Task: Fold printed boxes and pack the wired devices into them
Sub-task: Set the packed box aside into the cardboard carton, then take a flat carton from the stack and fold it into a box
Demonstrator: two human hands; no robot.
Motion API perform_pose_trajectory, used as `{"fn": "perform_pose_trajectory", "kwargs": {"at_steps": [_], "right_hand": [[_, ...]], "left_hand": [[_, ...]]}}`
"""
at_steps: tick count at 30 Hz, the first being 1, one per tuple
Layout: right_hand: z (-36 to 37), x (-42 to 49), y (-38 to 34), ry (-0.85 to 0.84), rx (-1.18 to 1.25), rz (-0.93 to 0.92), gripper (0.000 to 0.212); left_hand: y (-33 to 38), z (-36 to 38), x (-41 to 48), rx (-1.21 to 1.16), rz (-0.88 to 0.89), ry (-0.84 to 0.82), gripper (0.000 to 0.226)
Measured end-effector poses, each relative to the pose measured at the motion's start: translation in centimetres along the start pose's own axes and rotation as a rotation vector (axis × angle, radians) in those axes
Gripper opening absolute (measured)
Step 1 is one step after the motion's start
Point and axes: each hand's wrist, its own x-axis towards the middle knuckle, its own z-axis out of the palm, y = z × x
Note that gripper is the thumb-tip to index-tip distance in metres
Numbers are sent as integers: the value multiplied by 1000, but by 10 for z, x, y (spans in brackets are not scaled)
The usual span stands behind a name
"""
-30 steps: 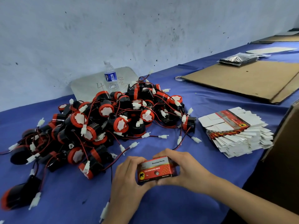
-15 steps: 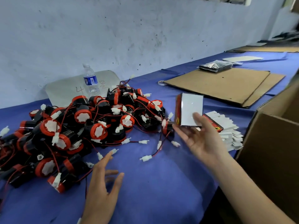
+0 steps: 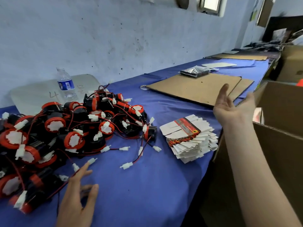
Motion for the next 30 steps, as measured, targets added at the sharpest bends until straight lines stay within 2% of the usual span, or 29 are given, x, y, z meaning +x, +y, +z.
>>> {"fn": "perform_pose_trajectory", "kwargs": {"at_steps": [2,4,6,7,9,11,13,18,21,27,30], "right_hand": [[-7,11,12,-106,-430,16,23],[-15,25,26,-317,-1242,-123,8],[-24,43,33,-577,-2077,-186,16],[-26,53,32,-668,-2379,-139,26],[-23,64,28,-759,-2750,58,43],[-15,68,26,-860,-2960,338,54],[-7,70,28,-960,-3076,512,58],[-1,72,34,-1128,-3297,621,74],[-3,69,39,-1232,-3390,579,79],[-2,63,52,-1421,-3543,517,74],[-8,58,54,-1577,-3643,295,64]], "left_hand": [[-1,0,-1,14,-5,3,82],[-3,-1,-1,17,-14,-2,76],[-3,-1,-1,11,-22,-13,70],[-3,-1,-1,12,-23,-20,67],[-2,-1,0,18,-19,-38,65],[-1,-2,-1,19,-23,-49,65],[-2,-3,-1,26,-29,-56,64],[-2,-3,-1,38,-47,-56,67],[-1,-4,-1,53,-51,-55,69],[3,-4,-2,67,-68,-55,69],[4,-4,-3,79,-47,-53,68]]}}
